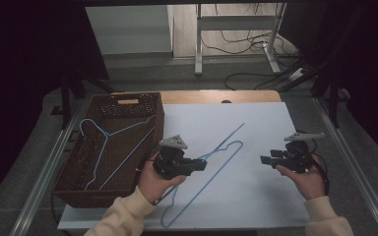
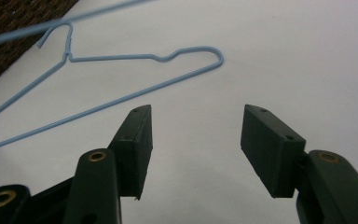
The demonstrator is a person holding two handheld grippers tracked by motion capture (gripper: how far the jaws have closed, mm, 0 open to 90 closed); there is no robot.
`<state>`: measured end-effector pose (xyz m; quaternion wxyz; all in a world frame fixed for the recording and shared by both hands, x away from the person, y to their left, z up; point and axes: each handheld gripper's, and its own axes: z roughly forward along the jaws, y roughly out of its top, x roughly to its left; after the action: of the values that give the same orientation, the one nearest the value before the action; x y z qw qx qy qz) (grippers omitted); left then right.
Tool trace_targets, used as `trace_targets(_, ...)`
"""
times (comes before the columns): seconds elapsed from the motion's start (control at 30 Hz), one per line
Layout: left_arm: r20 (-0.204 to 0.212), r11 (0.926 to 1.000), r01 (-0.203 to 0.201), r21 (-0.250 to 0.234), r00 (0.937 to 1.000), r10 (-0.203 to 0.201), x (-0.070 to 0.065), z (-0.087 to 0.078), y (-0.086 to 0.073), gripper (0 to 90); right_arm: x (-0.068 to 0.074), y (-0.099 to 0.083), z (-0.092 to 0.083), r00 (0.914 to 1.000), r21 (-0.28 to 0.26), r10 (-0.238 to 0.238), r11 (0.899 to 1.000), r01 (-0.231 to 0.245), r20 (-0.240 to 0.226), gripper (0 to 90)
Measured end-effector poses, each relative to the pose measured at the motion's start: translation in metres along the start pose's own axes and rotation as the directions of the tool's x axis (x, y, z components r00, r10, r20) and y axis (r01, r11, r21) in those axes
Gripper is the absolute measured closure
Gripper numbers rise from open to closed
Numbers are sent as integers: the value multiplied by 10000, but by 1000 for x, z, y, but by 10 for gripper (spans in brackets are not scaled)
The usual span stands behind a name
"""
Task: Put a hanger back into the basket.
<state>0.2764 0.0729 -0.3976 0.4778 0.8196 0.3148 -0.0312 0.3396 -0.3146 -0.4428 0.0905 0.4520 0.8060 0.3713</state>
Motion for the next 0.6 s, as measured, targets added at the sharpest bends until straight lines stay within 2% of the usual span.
trace_targets(0.03,0,10000,0,0,10000,0,0,0,0,864,0,0,0,10000,0,0,10000,0,0,441)
trace_targets(0.07,186,9998,92,-204,9998,-88,1,-9,1,864,1,0,1,10000,38,-35,10000,35,16,442)
trace_targets(0.17,265,9994,123,-316,9996,-115,2,-17,1,864,1,0,2,10000,68,-47,10000,46,38,441)
trace_targets(0.33,615,9972,392,-636,9975,-353,10,-39,2,864,2,0,3,10000,147,-89,9999,88,38,442)
trace_targets(0.47,717,9959,481,-761,9965,-427,16,-49,2,864,2,0,4,9999,178,-103,9998,102,43,442)
trace_targets(0.53,702,9947,503,-892,9966,-441,21,-61,3,864,3,0,5,9999,221,-95,9997,94,35,441)
trace_targets(0.57,702,9947,503,-892,9966,-441,21,-61,3,864,3,0,6,10000,235,-89,9997,88,42,441)
trace_targets(0.6,706,9936,529,-999,9964,-460,24,-70,4,864,3,0,6,9999,254,-92,9996,91,42,442)
